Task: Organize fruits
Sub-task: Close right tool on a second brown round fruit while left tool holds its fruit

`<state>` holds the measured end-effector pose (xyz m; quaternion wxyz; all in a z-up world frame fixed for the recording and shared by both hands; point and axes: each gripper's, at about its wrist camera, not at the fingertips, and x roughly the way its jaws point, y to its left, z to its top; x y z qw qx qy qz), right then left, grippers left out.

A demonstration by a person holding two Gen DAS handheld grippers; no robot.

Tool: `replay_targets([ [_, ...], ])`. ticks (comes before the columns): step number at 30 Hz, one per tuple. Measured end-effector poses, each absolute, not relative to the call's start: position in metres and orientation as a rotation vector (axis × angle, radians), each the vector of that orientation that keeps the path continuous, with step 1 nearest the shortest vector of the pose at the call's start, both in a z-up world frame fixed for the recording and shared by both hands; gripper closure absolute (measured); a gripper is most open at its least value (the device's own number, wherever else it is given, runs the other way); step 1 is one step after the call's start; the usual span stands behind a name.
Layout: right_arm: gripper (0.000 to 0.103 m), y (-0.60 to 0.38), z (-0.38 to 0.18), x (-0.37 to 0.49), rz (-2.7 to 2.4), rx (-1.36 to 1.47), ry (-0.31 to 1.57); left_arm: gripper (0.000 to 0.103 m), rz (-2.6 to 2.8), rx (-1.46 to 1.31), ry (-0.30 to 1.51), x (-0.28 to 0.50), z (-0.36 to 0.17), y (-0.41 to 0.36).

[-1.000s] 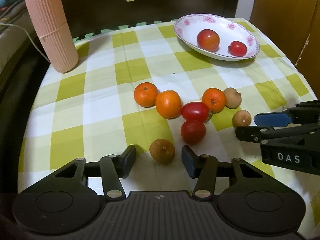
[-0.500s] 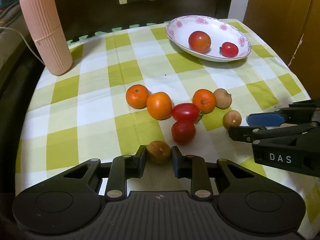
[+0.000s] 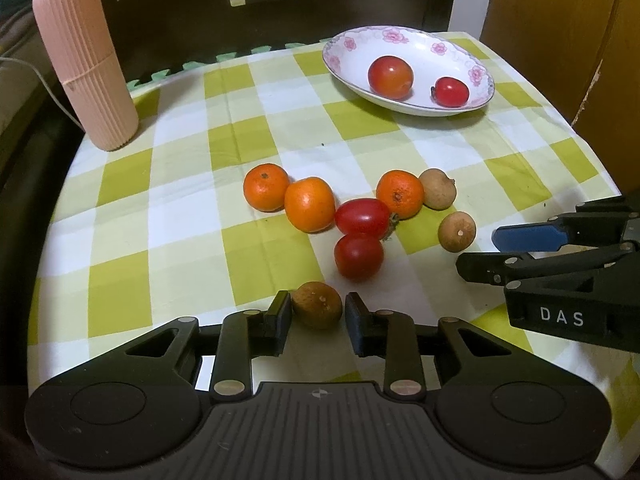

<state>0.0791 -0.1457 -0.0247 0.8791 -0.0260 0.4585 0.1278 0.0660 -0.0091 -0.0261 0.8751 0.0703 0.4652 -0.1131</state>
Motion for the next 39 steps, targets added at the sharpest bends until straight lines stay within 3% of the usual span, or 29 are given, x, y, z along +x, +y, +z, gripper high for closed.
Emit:
replay_targets([
  [3, 0.066, -0.147, -0.024, 0.081, 0.275, -0.041, 0.95, 0.055, -0.249, 0.145, 0.975, 0.066, -0.026, -0.011],
  [14, 0.066, -0.136, -0.027, 0.091, 0.293, -0.062, 0.917, 0.052, -0.24, 0.153, 0.967, 0.066, -0.027, -0.01],
  [17, 0.07, -0.134, -0.026, 0.092, 0.286, -0.074, 0.917, 0.064, -0.24, 0.155, 0.964, 0.065, -0.027, -0.01],
  [18, 0.076, -0.134, -0.026, 0.092, 0.287, -0.077, 0.918, 0.069, -0.238, 0.152, 0.966, 0.065, -0.026, -0.009],
  [39, 0.077, -0.14, -0.004, 0.083, 0.287, -0.041, 0.881, 0.069, -0.287, 0.121, 0.894, 0.067, -0.003, -0.019],
])
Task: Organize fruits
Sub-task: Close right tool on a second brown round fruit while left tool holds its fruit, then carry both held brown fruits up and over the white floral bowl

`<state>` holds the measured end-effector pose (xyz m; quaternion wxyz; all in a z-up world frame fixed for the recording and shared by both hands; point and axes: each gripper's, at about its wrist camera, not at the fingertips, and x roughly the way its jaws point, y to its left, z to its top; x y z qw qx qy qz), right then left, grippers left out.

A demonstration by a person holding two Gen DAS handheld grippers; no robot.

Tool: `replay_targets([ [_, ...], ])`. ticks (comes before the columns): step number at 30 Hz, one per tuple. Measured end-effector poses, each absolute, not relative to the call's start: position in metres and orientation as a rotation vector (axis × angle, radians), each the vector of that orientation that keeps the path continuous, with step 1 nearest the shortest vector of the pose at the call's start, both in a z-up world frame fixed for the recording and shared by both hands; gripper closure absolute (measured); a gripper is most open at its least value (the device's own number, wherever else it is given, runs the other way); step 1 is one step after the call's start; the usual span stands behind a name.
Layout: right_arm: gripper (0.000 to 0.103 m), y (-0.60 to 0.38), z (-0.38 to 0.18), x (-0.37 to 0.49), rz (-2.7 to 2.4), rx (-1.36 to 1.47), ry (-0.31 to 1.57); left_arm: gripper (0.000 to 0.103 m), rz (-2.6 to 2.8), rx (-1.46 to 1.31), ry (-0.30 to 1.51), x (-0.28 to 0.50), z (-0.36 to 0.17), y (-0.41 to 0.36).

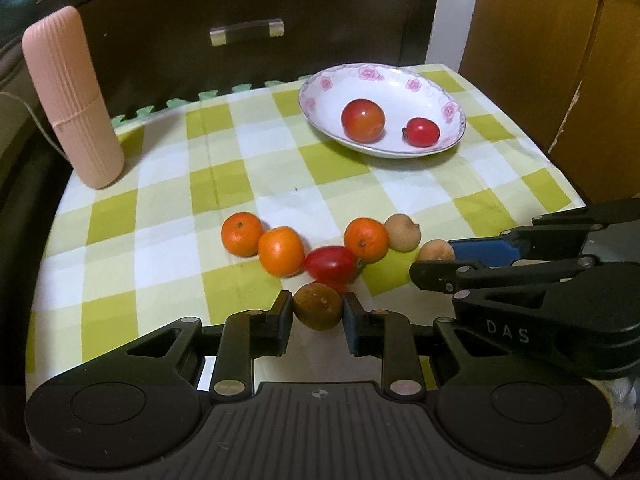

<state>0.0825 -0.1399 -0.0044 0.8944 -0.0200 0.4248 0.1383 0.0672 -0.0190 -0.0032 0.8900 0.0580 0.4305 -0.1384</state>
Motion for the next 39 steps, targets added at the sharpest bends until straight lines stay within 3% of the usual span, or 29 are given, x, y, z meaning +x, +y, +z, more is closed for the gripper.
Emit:
replay_targets([
  [22, 0.077, -0.163, 0.016, 0.093, 0.206, 0.019, 0.827, 0.07, -0.323, 0.095, 0.834, 0.089, 0.011, -0.04],
  [39, 0.077, -0.207, 0.04, 0.163, 0.126, 0.096, 0.75, 0.071, -0.335, 0.121, 0.73, 0.159, 0.034, -0.082],
])
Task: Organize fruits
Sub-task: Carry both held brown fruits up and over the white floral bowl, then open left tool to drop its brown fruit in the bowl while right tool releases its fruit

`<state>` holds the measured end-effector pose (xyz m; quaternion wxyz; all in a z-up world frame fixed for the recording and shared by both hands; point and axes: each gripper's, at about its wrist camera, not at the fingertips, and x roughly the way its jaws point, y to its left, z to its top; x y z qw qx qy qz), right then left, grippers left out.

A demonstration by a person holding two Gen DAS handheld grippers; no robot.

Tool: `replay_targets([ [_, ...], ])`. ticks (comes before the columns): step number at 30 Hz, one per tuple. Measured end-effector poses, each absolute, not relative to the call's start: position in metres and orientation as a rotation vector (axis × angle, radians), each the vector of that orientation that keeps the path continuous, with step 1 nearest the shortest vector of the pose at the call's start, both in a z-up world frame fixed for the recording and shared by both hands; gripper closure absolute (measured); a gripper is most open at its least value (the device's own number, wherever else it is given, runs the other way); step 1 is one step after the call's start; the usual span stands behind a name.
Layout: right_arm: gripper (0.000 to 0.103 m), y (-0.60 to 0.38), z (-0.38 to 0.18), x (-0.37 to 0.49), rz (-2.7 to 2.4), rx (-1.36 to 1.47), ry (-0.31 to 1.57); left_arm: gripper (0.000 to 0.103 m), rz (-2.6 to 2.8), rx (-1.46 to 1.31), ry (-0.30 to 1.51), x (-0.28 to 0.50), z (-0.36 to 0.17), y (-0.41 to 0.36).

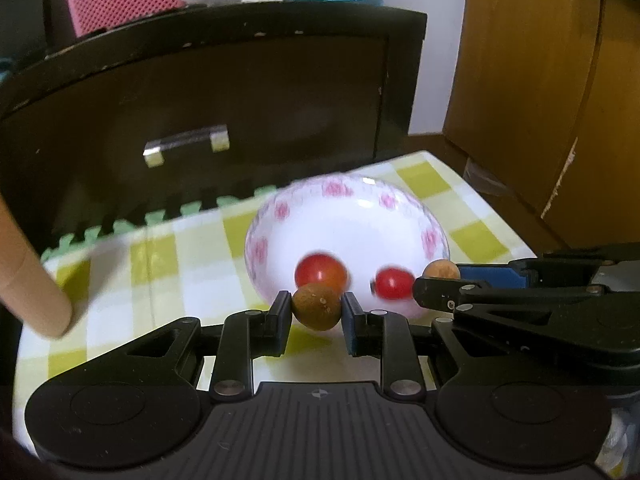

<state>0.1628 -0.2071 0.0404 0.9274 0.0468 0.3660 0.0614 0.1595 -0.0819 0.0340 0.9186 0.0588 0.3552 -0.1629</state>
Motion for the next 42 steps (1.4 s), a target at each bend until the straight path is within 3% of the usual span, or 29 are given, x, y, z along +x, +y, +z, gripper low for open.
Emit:
replay_targets([
  [18, 0.077, -0.225, 0.01, 0.238, 0.13, 0.16, 0.767, 0.071, -0.317, 0.106, 0.768, 0.237, 0.005, -0.097],
  [42, 0.076, -0.222, 0.003, 0.243, 0.13, 0.147, 0.766, 0.066, -0.295, 0.113, 0.784, 0.243, 0.0, -0.092],
])
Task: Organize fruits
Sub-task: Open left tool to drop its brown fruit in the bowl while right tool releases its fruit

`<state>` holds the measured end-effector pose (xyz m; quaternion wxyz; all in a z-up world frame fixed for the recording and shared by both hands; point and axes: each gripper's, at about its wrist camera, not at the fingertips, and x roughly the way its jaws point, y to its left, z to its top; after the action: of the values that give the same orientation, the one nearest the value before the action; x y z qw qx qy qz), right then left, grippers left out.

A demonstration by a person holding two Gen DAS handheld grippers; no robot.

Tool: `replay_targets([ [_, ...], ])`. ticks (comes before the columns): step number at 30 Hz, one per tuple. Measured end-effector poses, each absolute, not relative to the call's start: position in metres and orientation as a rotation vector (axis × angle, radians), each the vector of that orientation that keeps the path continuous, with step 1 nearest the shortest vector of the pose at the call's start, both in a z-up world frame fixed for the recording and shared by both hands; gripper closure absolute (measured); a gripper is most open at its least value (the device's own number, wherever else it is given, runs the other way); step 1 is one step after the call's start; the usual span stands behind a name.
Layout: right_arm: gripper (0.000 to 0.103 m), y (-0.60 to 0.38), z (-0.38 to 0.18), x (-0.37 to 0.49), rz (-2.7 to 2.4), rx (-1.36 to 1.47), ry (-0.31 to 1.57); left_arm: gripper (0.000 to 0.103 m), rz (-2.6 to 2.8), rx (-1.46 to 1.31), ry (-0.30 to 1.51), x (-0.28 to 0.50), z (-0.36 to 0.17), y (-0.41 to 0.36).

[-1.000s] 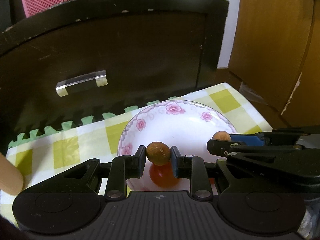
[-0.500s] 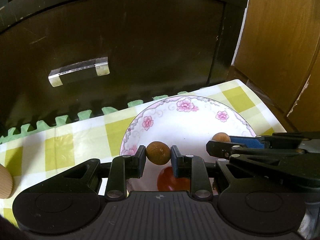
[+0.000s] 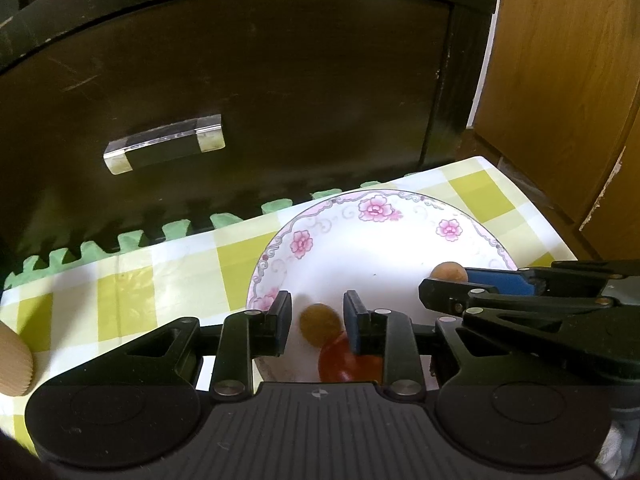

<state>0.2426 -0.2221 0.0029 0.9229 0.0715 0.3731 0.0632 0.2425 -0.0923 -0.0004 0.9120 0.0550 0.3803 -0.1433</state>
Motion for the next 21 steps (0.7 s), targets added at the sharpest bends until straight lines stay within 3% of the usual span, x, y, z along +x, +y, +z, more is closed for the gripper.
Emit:
replay_targets([
  [21, 0.072, -0.211, 0.017, 0.231, 0.116, 0.094, 0.736, 0.057, -0.275, 0.112, 0.773, 0.232, 0.012, -0.081],
])
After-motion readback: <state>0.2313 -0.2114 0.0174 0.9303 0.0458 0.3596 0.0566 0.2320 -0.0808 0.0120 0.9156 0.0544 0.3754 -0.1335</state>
